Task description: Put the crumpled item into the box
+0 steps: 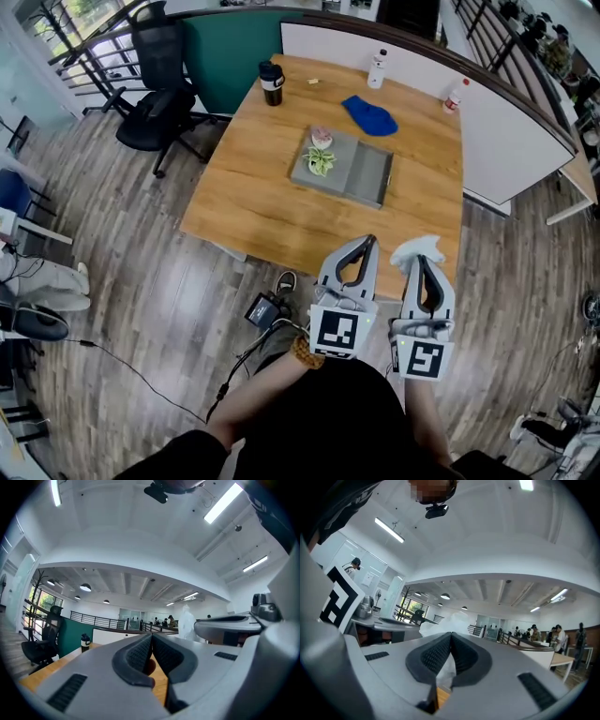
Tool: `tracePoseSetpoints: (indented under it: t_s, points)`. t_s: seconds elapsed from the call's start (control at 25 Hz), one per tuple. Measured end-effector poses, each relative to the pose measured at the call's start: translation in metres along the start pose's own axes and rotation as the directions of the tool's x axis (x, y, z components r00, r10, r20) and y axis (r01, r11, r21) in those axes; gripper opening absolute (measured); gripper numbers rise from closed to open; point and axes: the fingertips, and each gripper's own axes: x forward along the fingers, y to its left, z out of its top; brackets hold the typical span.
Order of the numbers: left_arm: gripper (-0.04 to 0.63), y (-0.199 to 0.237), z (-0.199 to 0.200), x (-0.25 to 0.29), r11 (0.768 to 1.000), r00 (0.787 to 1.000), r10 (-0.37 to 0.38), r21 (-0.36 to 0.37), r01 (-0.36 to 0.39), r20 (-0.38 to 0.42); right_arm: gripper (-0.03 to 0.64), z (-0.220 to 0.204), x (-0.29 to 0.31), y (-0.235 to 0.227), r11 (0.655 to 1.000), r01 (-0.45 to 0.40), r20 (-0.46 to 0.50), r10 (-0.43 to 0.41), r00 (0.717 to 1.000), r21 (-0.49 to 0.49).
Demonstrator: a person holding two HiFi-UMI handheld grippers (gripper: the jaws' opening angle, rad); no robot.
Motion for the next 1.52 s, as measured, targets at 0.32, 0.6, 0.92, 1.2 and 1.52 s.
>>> tracePoseSetpoints:
  t_s: [0.32, 0.6, 0.92, 1.2, 1.52]
  points:
    - [0.023, 0.004, -0.009, 0.017, 1.000, 1.000, -0.025, 0.016, 0.025, -0.017, 0.006, -0.008, 0.013, -0.001, 1.000, 0.001, -0.031, -0.001, 1.000, -0.004]
    - [0.023, 0.006, -0.012, 0.029, 0.999, 0.999, -0.040, -0.010, 0.040, -0.014, 0.006, -0.022, 0.017, -0.004, 1.000, 0.004, -0.075, -0.006, 0.997, -0.026]
    - [0.023, 0.010, -0.012, 0.048, 0.998, 0.999, -0.052, -0.030, 0.052, -0.007, 0.006, -0.023, 0.030, -0.010, 0.999, 0.025, -0.080, -0.027, 0.996, -0.021]
    - [0.023, 0.014, -0.010, 0.066, 0.997, 0.998, -0.070, -0.020, 0.070, 0.004, 0.006, -0.028, 0.045, -0.018, 0.999, 0.031, -0.099, -0.035, 0.994, -0.034]
    - [0.023, 0.030, -0.008, 0.085, 0.997, 0.998, -0.068, -0.030, 0.069, 0.014, 0.006, -0.015, 0.073, -0.022, 0.998, 0.057, -0.044, -0.058, 0.997, -0.026]
